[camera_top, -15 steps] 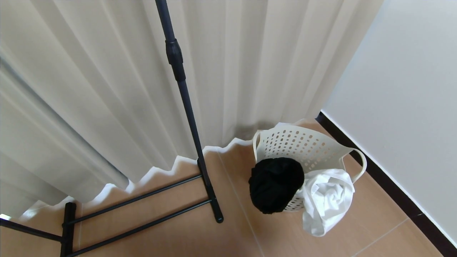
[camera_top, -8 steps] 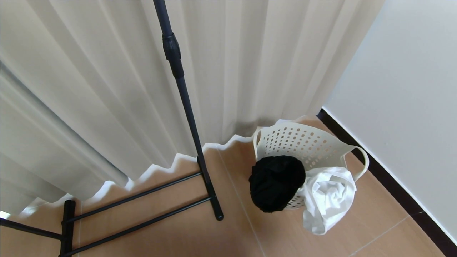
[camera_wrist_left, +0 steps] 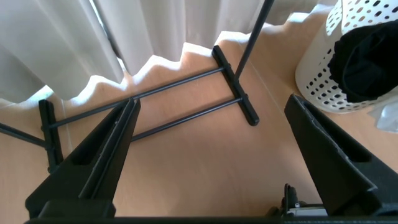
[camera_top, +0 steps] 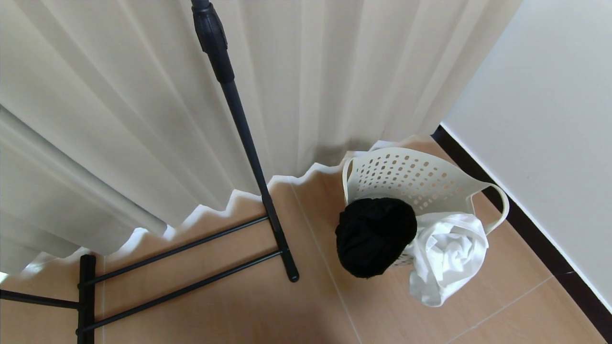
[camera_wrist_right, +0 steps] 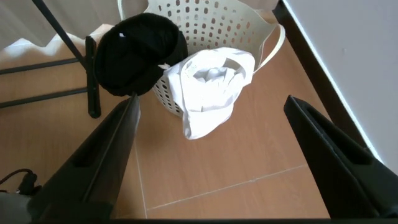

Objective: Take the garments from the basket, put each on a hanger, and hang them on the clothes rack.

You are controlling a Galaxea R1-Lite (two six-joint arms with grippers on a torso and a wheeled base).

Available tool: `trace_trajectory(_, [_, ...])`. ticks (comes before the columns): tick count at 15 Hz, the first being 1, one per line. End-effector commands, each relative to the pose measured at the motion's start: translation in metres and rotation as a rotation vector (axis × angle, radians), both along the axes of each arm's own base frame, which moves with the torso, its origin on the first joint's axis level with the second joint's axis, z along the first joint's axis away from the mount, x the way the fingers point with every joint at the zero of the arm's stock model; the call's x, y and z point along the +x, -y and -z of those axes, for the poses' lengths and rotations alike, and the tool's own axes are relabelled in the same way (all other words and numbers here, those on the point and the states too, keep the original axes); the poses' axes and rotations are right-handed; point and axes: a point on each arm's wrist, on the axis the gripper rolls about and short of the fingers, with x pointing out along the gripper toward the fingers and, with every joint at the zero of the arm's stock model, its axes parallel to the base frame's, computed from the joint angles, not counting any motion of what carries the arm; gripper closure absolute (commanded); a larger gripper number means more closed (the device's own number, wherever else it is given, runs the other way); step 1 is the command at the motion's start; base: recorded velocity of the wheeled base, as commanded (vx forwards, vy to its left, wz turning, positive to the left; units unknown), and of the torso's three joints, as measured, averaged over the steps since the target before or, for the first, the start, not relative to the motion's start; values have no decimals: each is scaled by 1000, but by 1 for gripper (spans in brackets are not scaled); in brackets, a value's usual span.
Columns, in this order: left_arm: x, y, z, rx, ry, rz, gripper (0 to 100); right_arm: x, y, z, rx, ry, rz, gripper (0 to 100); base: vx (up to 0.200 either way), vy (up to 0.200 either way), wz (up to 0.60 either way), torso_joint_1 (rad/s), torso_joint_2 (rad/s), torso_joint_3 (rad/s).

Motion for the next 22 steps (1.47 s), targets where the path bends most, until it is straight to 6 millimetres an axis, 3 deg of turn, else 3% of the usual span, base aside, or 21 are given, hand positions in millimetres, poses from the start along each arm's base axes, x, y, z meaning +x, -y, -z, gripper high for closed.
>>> trace_trajectory(1, [0,0,0,-2,-2,-4,0,9,1,-3,-4,-114,-36,0,0,0,0,2,7,-105])
trace_trajectory(2, [0,0,0,-1,-2,-2,0,17,0,-9,-10,-192,-50,0,0,0,0,2,7,-71])
trace_trajectory(4, [0,0,0,-1,-2,-2,0,54,-4,-55,-10,-312,-118,0,0,0,0,0,0,0])
trace_trajectory(5, [0,0,0,-2,-2,-2,0,65,-5,-63,-12,-335,-128,0,0,0,0,0,0,0])
trace_trajectory(6, [0,0,0,-2,-2,-2,0,99,-9,-74,-27,-438,-133,0,0,0,0,0,0,0])
trace_trajectory(10, [0,0,0,-2,-2,-2,0,221,-28,-97,-273,-562,-215,0,0,0,0,0,0,0])
trace_trajectory(12, [0,0,0,-2,-2,-2,0,271,-50,-96,-374,-636,-211,0,0,0,0,0,0,0])
trace_trajectory(13, [0,0,0,-2,0,-4,0,281,-56,-94,-397,-659,-203,0,0,0,0,0,0,0])
trace_trajectory(14, [0,0,0,-2,-2,-2,0,311,-70,-88,-473,-695,-191,0,0,0,0,0,0,0])
trace_trajectory(16, [0,0,0,-2,-2,-2,0,348,-80,-79,-537,-696,-209,0,0,0,0,0,0,0])
trace_trajectory(18, [0,0,0,-2,-2,-2,0,375,-88,-66,-554,-707,-196,0,0,0,0,0,0,0])
trace_trajectory(22, [0,0,0,-2,-2,-2,0,408,-94,-45,-574,-725,-147,0,0,0,0,0,0,0])
